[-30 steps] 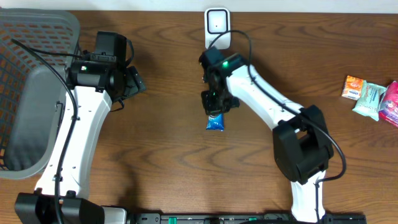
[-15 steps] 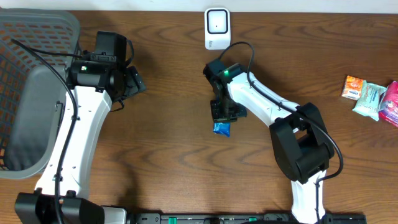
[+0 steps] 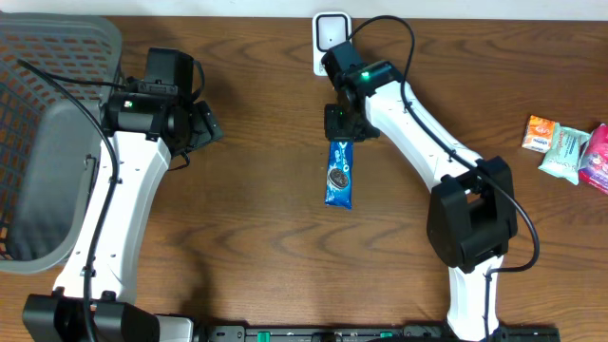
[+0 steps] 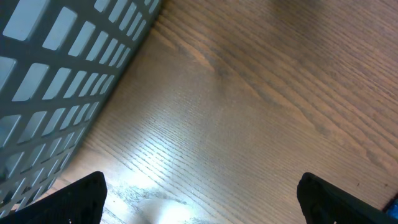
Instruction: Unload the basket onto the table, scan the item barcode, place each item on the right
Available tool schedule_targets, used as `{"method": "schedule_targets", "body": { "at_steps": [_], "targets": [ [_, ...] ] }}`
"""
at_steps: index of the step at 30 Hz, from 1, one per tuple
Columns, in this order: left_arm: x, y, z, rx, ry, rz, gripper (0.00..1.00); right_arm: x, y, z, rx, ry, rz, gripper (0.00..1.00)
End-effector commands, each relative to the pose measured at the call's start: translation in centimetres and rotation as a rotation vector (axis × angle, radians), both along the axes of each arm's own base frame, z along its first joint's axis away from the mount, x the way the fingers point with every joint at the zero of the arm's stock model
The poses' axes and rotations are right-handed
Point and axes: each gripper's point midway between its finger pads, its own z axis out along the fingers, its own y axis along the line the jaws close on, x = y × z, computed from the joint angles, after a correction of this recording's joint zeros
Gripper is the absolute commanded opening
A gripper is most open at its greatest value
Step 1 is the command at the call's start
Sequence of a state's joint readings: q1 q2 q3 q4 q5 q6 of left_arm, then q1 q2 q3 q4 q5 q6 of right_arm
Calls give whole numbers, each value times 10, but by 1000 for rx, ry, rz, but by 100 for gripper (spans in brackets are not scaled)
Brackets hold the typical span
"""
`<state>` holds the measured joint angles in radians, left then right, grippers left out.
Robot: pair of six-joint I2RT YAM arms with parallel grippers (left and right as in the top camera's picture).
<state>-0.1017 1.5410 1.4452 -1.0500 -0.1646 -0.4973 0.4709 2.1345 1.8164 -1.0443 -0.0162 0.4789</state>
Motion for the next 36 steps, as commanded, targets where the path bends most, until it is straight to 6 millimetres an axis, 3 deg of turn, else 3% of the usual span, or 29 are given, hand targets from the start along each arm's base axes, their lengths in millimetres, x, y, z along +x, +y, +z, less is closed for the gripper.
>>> {"method": "schedule_targets", "body": {
  "at_steps": [1,8,13,16,20,23,26,28,30,32,36],
  "targets": [
    [-2,4,1,17,-1,12,98,2,-1,-12,2,-5,-31,11],
    [-2,4,1,17,-1,12,98,2,3,-55,34,-48,-72,8],
    [-2,4,1,17,-1,12,98,3,-6,-82,18,-94,-116,4],
    [-2,4,1,17,-1,12,98,11,-3,-72,31,-118,-86,4],
    [-2,4,1,17,-1,12,98,21,-4,-33,39,-117,-76,10],
    [-2,4,1,17,-1,12,98,15,-10,-1,25,-70,-56,14],
    [-2,4,1,17,-1,12,98,-3,-11,21,24,12,-5,27],
    [-2,4,1,17,-1,12,98,-17,-11,25,21,65,16,38],
    [-2,4,1,17,-1,12,98,-29,-12,24,3,111,23,49],
    [-2,4,1,17,-1,12,98,-39,-10,16,-14,142,37,70],
    [-2,4,1,17,-1,12,98,-58,-2,3,-35,186,55,93]
  ]
}}
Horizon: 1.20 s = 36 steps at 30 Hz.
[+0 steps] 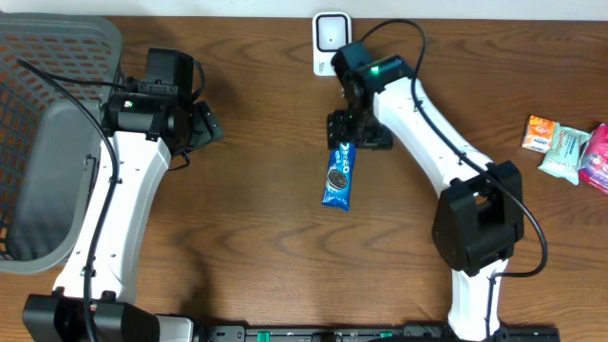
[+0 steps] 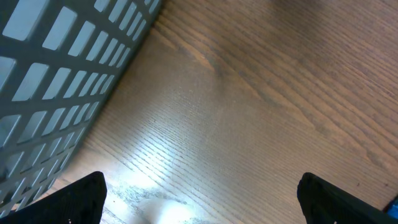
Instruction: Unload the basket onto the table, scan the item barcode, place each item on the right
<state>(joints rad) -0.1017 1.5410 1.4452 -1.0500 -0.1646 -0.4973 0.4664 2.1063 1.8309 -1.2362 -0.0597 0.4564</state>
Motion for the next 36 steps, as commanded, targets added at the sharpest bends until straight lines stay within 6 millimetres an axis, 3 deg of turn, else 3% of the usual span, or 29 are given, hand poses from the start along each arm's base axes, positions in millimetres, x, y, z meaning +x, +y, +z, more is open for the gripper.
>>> {"method": "schedule_targets", "body": {
  "at_steps": [1,6,18,30,36],
  "targets": [
    [-2,4,1,17,-1,12,98,-21,15,-10,-5,40,29,99],
    [-2,4,1,17,-1,12,98,-26,33,-11,7,22,51,99],
    [-2,4,1,17,-1,12,98,-14,46,-10,54,-31,58,99],
    [-2,4,1,17,-1,12,98,-24,11,-37,-68,8,30,99],
    [-2,4,1,17,-1,12,98,-21,10,-38,-65,2,22,99]
  ]
}}
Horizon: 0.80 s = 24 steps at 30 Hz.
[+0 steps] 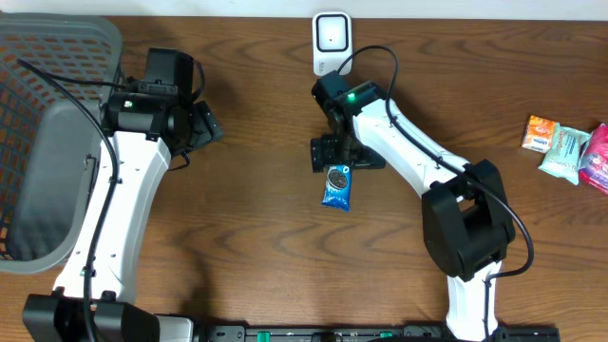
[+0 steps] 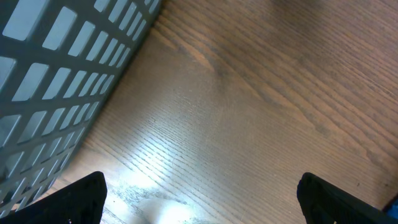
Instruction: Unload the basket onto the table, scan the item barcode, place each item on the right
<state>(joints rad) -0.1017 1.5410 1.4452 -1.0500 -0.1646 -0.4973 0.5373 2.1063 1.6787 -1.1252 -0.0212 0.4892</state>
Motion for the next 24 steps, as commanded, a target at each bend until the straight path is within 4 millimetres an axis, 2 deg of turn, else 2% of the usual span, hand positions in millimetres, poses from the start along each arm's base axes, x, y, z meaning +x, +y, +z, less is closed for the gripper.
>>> {"method": "schedule_targets", "body": {
  "at_steps": [1,9,18,24],
  "targets": [
    [-2,4,1,17,-1,12,98,5,-2,1,-8,-23,-14,99],
    [-2,4,1,17,-1,12,98,9,-11,1,-32,-36,-29,99],
    [-2,4,1,17,-1,12,98,-9,-27,-14,-60,44,-11,99],
    [-2,4,1,17,-1,12,98,-6,-30,-16,-39,50,-51,99]
  ]
}}
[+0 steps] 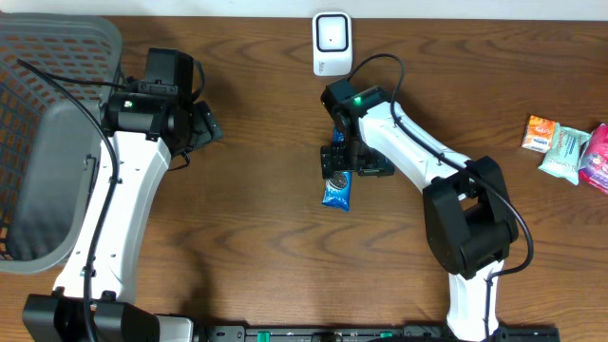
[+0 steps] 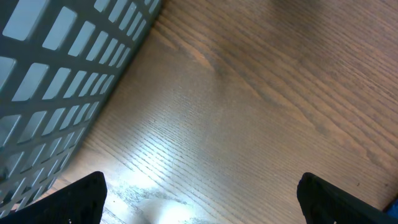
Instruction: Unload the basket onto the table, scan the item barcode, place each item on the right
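Observation:
A blue Oreo packet (image 1: 334,193) shows in the overhead view at mid-table, and only its lower part is visible. My right gripper (image 1: 338,163) sits over its upper end and appears shut on it. The white scanner (image 1: 330,43) stands at the table's far edge, well beyond the packet. My left gripper (image 1: 205,123) is far to the left, near the basket. In the left wrist view its fingertips (image 2: 84,196) stand wide apart over bare wood, holding nothing.
A grey slatted basket (image 1: 38,57) fills the left side, and its wall (image 2: 56,74) lies close to the left gripper. Several snack packets (image 1: 565,150) lie at the right edge. The wooden table (image 1: 247,237) spreads in front of both arms.
My right gripper has shifted a little to the right and toward the front, with its wrist turned. The packet stays in about the same spot beneath it. The left arm has not moved.
At first the packet lay at full length below the scanner, with my right gripper on its upper end. Then it was slightly tilted. Later the gripper stood lower and further left, and the packet looked shorter, as it does now. The left arm held still throughout.

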Available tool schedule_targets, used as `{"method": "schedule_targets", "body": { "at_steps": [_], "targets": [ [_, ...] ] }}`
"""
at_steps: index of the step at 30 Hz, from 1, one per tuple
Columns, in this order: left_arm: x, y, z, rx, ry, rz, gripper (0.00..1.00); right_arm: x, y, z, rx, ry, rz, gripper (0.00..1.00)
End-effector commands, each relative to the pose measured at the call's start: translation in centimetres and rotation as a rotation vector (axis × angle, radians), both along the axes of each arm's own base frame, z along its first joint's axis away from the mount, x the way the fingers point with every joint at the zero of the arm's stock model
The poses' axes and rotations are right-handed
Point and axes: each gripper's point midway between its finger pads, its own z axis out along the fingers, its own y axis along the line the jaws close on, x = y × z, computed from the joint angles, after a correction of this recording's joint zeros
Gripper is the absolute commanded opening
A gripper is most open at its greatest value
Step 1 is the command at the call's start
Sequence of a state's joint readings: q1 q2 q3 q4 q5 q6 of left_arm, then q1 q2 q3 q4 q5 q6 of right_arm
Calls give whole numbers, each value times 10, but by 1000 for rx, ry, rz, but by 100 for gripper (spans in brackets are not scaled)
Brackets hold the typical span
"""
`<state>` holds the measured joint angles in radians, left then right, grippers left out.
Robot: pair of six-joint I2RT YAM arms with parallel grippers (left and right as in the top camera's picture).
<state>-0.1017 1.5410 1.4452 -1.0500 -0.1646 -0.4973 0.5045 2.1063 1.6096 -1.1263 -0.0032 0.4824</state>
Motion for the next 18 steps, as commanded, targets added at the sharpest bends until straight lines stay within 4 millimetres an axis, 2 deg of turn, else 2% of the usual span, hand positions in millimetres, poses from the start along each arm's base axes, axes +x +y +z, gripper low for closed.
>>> {"method": "schedule_targets", "body": {
  "at_steps": [1,7,13,15,16,18],
  "targets": [
    [-2,4,1,17,-1,12,98,5,-6,1,21,1,-33,99],
    [-2,4,1,17,-1,12,98,7,-13,-2,77,30,-71,99],
    [-2,4,1,17,-1,12,98,6,-19,-14,82,33,-86,99],
    [-2,4,1,17,-1,12,98,8,-16,-17,115,26,-92,98],
    [-2,4,1,17,-1,12,98,12,-9,-19,172,19,-100,91],
    [-2,4,1,17,-1,12,98,19,1,-20,244,5,-104,88]
  ]
}}
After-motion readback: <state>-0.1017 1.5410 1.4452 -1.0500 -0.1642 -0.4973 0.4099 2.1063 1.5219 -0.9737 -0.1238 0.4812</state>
